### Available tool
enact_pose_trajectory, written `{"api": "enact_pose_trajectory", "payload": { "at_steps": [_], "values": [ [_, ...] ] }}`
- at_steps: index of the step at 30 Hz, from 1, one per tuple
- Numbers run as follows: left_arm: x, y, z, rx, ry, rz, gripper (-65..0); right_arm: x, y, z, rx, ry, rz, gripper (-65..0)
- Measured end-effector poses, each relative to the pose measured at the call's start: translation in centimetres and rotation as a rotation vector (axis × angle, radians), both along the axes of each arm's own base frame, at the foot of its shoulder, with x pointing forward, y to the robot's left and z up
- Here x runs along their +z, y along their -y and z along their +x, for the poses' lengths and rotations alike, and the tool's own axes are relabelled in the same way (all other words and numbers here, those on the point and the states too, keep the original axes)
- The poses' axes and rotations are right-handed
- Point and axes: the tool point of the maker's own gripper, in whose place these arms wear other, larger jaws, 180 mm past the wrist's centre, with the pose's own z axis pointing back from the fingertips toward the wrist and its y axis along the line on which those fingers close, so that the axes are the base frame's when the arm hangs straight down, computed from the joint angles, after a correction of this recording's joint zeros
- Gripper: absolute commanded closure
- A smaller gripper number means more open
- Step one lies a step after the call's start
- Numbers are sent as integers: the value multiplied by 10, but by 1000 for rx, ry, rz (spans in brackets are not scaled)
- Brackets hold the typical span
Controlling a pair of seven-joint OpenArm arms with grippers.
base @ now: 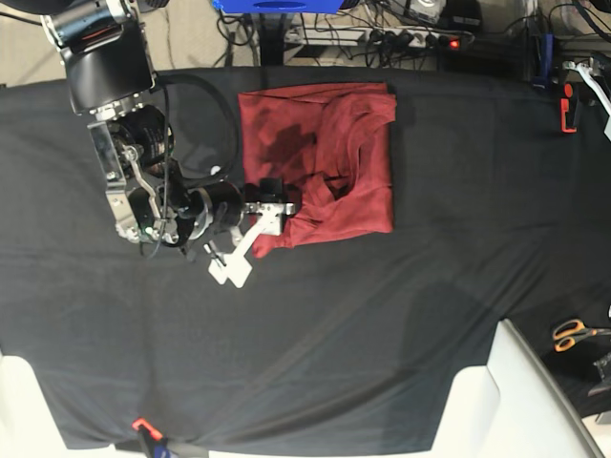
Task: Fold the T-shirt properly
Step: 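Tuck the shirt's side edge inward with the right gripper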
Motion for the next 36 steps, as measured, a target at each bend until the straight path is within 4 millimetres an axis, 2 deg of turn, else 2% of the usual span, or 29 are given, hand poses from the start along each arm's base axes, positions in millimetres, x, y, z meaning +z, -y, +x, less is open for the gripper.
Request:
{"api": "enact_pose_trajectory", "payload": {
  "at_steps": [7, 13, 16, 28, 33, 36],
  "values": [
    [0, 0, 1, -1, 2, 0, 0, -18, 11, -1, -32, -29, -29, -362],
    [0, 0, 0, 0, 1, 0, 0, -11, -3, 2, -19, -20, -4, -360],
    [0, 0, 0, 0, 1, 0, 0, -7, -3, 8, -19, -6, -3, -360],
    [0, 0, 0, 0, 1, 0, 0, -6, -6, 8, -15, -8, 2, -357],
    [0, 0, 0, -1, 1, 0, 0, -1, -21, 7, -9, -11, 35, -243],
    [0, 0, 0, 0, 1, 0, 0, 0, -25, 11, -7, -15, 41, -233]
  ]
}}
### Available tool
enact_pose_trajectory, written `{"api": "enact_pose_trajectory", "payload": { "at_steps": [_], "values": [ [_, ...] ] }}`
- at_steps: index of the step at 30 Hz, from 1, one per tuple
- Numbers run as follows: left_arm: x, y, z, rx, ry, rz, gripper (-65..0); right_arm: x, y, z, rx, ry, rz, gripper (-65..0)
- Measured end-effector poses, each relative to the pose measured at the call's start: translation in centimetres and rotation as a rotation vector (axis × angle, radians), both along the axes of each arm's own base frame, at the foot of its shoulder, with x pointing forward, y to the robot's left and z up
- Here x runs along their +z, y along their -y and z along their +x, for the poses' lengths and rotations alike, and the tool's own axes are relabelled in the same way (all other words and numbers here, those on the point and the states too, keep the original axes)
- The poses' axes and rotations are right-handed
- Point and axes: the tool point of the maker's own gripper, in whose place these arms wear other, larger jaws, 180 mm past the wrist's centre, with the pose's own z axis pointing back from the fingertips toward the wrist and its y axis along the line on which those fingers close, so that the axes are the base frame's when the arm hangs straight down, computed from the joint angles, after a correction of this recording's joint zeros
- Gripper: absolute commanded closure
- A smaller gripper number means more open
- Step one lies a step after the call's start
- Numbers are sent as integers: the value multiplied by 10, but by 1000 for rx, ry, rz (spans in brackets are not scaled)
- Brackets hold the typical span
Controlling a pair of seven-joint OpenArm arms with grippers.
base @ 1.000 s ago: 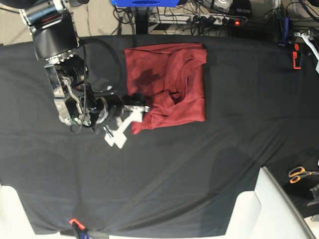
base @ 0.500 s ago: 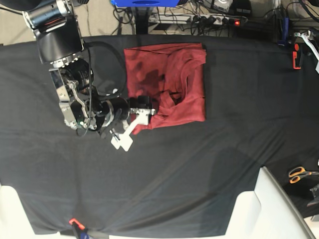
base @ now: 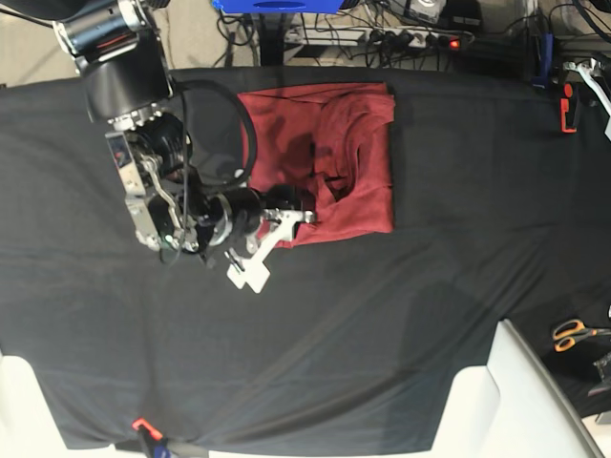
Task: Fold the T-shirt properly
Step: 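Tuck the shirt's side edge inward with the right gripper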
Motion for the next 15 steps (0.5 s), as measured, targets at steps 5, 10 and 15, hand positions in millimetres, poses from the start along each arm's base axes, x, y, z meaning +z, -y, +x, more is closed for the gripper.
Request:
{"api": "enact_pose_trajectory", "payload": {
  "at_steps": [5, 10, 15],
  "values": [
    [0, 0, 0, 1, -1, 0, 0, -12, 5, 1, -8, -30, -23, -162],
    [0, 0, 0, 1, -1, 0, 0, -14, 4, -1, -7, -39, -23, -15],
    [0, 0, -1, 1, -2, 0, 0, -8, 1, 5, -6, -23, -14, 0]
  ]
}}
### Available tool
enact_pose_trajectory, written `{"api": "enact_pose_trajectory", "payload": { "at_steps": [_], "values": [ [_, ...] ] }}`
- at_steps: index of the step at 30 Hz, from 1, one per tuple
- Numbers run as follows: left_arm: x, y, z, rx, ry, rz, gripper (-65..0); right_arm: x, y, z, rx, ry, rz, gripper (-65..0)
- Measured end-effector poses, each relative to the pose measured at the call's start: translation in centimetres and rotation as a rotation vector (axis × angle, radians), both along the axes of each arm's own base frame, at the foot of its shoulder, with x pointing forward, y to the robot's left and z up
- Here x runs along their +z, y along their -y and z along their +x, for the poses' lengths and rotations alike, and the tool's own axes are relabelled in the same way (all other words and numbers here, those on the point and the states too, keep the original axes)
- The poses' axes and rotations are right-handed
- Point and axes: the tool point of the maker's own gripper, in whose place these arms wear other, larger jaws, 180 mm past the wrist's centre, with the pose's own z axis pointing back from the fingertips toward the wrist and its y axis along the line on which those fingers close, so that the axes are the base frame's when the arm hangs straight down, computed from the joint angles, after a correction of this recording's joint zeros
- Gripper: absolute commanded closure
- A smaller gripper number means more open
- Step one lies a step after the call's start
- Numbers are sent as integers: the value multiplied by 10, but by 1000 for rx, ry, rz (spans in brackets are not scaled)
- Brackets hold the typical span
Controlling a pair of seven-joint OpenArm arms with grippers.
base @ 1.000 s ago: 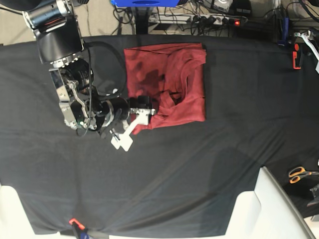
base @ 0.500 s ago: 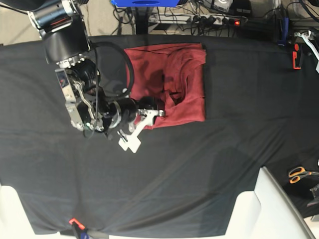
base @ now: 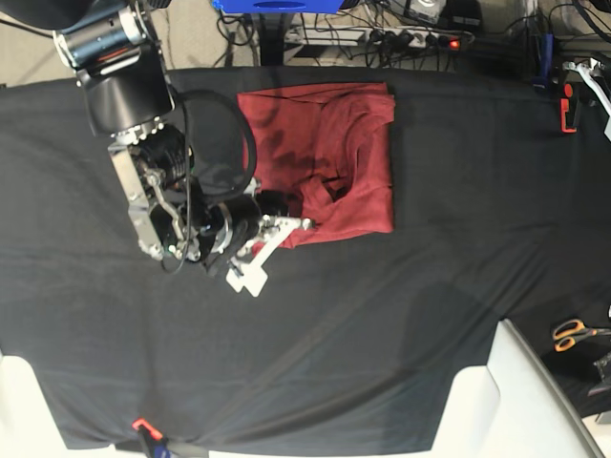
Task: Fold the T-shirt properly
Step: 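Tuck the shirt's side edge inward with the right gripper, then smooth the folded edge with the right gripper, then withdraw it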
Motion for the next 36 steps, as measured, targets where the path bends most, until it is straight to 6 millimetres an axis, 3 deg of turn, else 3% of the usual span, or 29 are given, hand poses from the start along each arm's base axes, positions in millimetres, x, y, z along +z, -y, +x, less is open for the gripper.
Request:
{"api": "enact_pose_trajectory", "payload": {
  "at_steps": [7, 13, 22, 29, 36],
  "values": [
    [0, 0, 0, 0, 1, -1, 0, 14, -32, -4, 36, -16, 62, 0],
    [0, 0, 0, 0, 0, 0, 0, 21, -33, 6, 39, 6, 61, 0],
    [0, 0, 0, 0, 1, 0, 0, 13, -37, 6, 47, -30, 54, 0],
    [0, 0, 1, -2, 3, 0, 0, 24, -78, 0, 203, 84, 23, 0],
    [0, 0, 0, -1, 2, 0, 0, 15, -89, 4, 219, 76, 33, 0]
  ]
}}
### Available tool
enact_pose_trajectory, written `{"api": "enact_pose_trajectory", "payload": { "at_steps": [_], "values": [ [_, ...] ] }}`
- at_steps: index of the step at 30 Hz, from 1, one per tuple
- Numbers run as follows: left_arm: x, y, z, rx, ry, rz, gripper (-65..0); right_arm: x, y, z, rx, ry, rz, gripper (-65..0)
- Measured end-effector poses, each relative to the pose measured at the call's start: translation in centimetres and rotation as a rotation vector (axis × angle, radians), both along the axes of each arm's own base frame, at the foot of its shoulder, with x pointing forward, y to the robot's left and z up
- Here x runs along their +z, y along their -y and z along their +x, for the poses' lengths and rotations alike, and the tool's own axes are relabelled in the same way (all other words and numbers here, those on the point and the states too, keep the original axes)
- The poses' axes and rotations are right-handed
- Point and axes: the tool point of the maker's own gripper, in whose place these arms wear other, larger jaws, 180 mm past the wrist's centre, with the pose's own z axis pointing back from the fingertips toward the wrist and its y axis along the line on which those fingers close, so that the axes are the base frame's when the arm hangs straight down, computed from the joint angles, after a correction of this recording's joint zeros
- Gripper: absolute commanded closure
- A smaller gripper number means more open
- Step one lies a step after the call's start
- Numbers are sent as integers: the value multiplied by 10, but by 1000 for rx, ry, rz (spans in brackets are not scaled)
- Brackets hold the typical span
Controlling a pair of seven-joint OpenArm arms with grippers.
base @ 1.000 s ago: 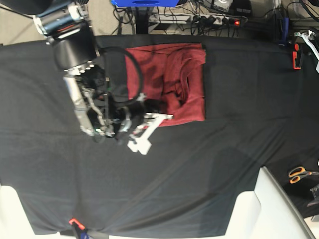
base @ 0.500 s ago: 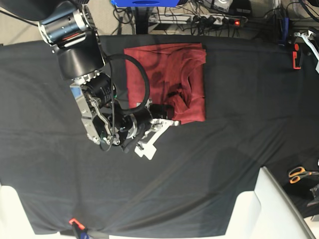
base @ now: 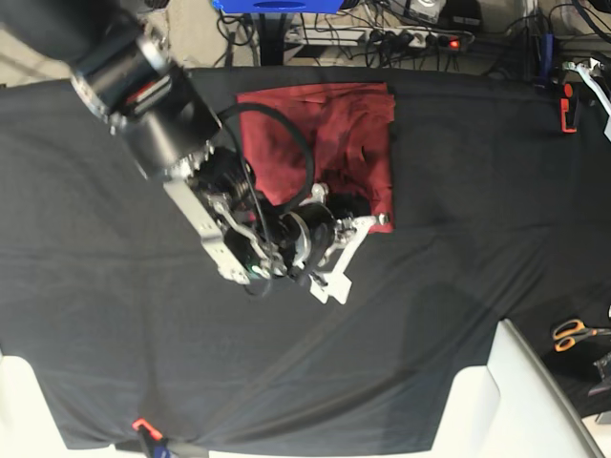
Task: Fold the T-shirt properly
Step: 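Smooth the folded edge with the right gripper, then withdraw it, then move the left gripper onto the folded shirt and grasp its edge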
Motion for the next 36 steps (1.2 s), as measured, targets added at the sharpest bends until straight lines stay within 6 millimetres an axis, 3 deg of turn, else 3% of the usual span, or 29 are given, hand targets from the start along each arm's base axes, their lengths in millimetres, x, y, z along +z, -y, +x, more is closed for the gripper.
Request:
{"api": "enact_pose_trajectory", "payload": {
  "at_steps": [4, 16, 18, 20, 24, 27, 32, 34, 36],
  "values": [
    [0, 0, 0, 0, 0, 0, 0, 3, -10, 0, 27, 39, 3, 0],
    [0, 0, -1, 0, -2, 0, 0, 6, -8, 12, 11, 86, -6, -6],
    [0, 0, -1, 0, -2, 0, 0, 5, -8, 12, 9, 84, -8, -71],
    [-4, 5, 0, -23, -20, -4, 0, 6, -8, 12, 8, 83, -4, -183],
    [-16, 25, 2, -77, -44, -42, 0, 9, -10, 19, -20, 109, 16, -398],
    [-25, 37, 1, -119, -79, -49, 0, 13, -10, 23, -24, 131, 21, -473],
    [-20, 82, 31, -262, -29, -78, 0, 62, -3, 36, 4, 284, 90, -399],
    [-10, 102, 46, -315, 26, -89, 0, 77, 13, 41, -24, 318, 106, -368],
    [-5, 126, 55, -353, 63, -94, 0, 70, 43, 39, -124, 265, 96, -365]
  ]
}}
